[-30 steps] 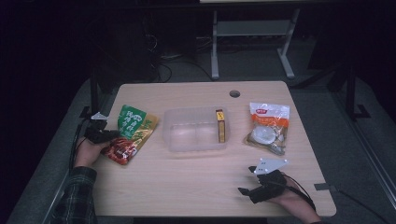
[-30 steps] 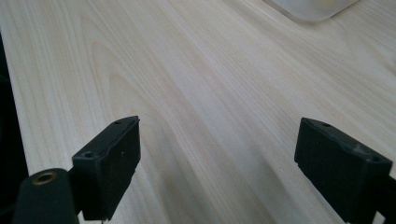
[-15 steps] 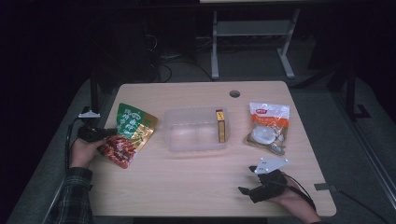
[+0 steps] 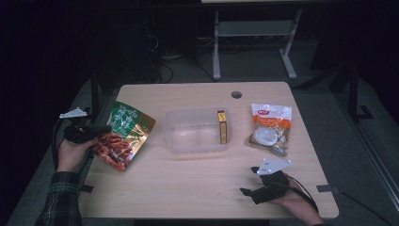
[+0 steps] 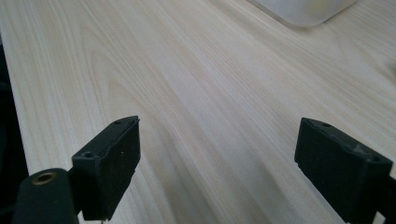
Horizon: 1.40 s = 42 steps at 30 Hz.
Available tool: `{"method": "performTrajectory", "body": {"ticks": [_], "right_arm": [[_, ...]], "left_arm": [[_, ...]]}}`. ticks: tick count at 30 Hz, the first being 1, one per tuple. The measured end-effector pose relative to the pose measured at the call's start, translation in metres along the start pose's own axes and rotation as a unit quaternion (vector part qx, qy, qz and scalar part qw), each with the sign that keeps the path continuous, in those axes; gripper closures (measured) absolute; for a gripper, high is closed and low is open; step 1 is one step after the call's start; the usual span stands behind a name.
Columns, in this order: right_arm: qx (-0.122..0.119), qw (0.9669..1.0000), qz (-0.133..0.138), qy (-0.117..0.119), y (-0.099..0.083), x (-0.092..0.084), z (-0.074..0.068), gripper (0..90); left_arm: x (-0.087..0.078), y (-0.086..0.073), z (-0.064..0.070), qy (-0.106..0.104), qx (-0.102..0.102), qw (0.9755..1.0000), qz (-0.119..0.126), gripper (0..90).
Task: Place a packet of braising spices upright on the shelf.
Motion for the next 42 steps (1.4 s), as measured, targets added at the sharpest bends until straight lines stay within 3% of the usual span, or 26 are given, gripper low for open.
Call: {"method": "performTrajectory", "body": {"ticks": [8, 14, 20, 26, 33, 42], "right_arm": [[0.004, 0.9999, 0.009, 0.005, 0.004, -0.002, -0.001, 13.5], [0.002, 0.9998, 0.006, 0.018, 0.009, -0.003, -0.004, 13.4], [0.000, 0.9995, 0.016, 0.028, 0.017, -0.002, -0.006, 13.8], [0.005, 0.9990, 0.033, 0.028, 0.027, -0.002, -0.007, 14.5], [0.006, 0.9980, 0.051, 0.036, 0.041, -0.001, -0.011, 15.7], [-0.004, 0.9948, 0.087, 0.053, 0.071, 0.003, -0.014, 18.8]], "left_arm": [[-0.018, 0.015, 0.025, -0.028, 0.029, 0.9987, 0.031, 90.0], [-0.020, 0.027, 0.052, -0.054, 0.057, 0.9962, 0.037, 90.0], [-0.014, 0.039, 0.083, -0.081, 0.085, 0.9922, 0.042, 90.0], [-0.003, 0.049, 0.113, -0.113, 0.112, 0.9863, 0.043, 90.0], [0.010, 0.055, 0.140, -0.137, 0.126, 0.9813, 0.051, 90.0], [0.028, 0.055, 0.163, -0.154, 0.130, 0.9782, 0.050, 90.0]]}}
Point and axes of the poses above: each handheld gripper's, and its own axes: x roughly forward along the jaws, y roughly out of its top, z roughly to its right, the point moved 1 cm from there along x, roughly forward along the jaws, and after that the axes turned 12 degrees about -z, right-handed, at the moved point
